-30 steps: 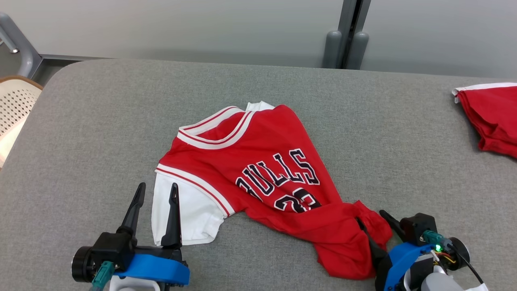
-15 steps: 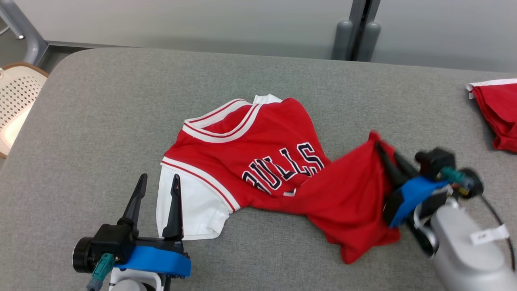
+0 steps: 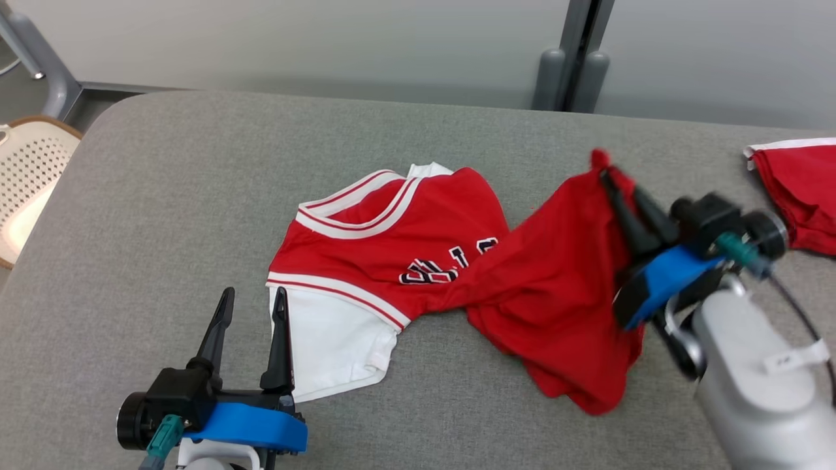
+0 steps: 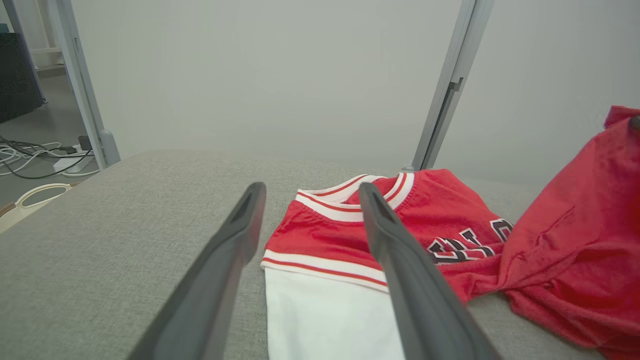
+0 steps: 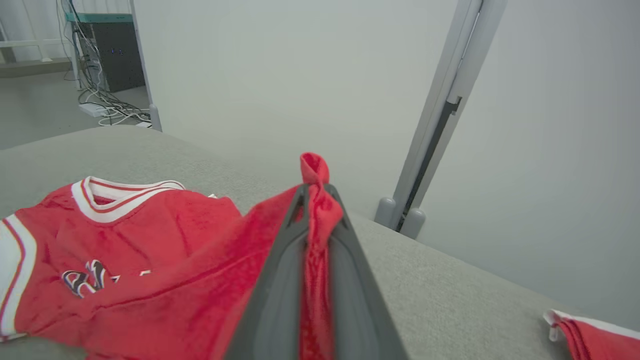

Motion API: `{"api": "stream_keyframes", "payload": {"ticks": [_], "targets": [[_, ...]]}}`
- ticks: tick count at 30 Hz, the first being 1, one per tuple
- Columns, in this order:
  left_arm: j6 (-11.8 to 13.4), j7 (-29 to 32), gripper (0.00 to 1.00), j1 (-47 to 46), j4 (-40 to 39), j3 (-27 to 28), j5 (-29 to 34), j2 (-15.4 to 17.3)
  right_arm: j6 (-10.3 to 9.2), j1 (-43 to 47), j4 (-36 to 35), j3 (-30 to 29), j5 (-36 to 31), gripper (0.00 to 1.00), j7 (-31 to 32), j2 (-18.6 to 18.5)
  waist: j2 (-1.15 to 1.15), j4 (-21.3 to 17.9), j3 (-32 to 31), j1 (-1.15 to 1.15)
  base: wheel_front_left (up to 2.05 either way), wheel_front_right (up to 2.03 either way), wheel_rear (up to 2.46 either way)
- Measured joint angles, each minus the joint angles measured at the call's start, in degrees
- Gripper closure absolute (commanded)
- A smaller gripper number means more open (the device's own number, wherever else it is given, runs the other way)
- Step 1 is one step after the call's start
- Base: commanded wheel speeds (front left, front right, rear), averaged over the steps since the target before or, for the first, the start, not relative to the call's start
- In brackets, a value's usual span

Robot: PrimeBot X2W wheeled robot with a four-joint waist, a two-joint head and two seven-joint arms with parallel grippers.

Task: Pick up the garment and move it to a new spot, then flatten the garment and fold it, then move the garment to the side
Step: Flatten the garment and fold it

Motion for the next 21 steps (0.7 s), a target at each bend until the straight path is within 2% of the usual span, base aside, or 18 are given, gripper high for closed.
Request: {"api": "stream_keyframes", "payload": {"ticks": [2,11,14,18,19,20,21], "targets": [[0.11,0.00,0.00,0.71,0.09,0.18,0.02,0.00,0.00,6.33,-6.17,3.30,-0.12,1.00,-0.02,0.14,0.00,-0.82,-1.08,0.00,0.00,0.00,0.00],[0.16,0.00,0.00,2.44,0.01,1.10,0.52,0.00,-0.01,24.09,-21.81,13.41,1.26,1.00,-0.04,-2.00,0.00,-3.97,-3.80,-0.01,0.00,0.00,0.00],[0.12,0.00,0.00,2.66,-0.09,1.10,0.64,0.00,-0.01,28.33,-24.03,18.11,1.88,1.00,-0.04,-2.29,0.00,-4.68,-4.11,0.00,0.00,0.00,0.00],[-0.16,0.00,0.00,2.88,0.00,0.99,0.80,-0.01,0.00,32.14,-23.36,23.40,2.76,1.00,0.02,-3.08,0.00,-5.01,-4.30,-0.01,0.00,0.00,0.00],[-0.18,0.00,0.00,2.88,0.01,1.04,0.80,0.00,0.00,32.50,-23.09,24.17,2.85,0.53,0.02,-3.04,0.00,-5.04,-4.29,-0.01,0.00,0.00,0.00],[-0.24,0.00,0.00,2.89,0.01,1.04,0.81,0.00,0.00,32.73,-22.99,24.55,2.98,0.00,0.02,-2.99,0.00,-5.08,-4.25,-0.01,0.00,0.00,0.00],[-0.31,0.00,0.00,2.89,0.02,1.09,0.88,0.00,0.00,32.76,-23.03,24.64,3.25,0.00,0.02,-2.86,0.00,-5.12,-4.21,-0.01,0.00,0.00,0.00]]}}
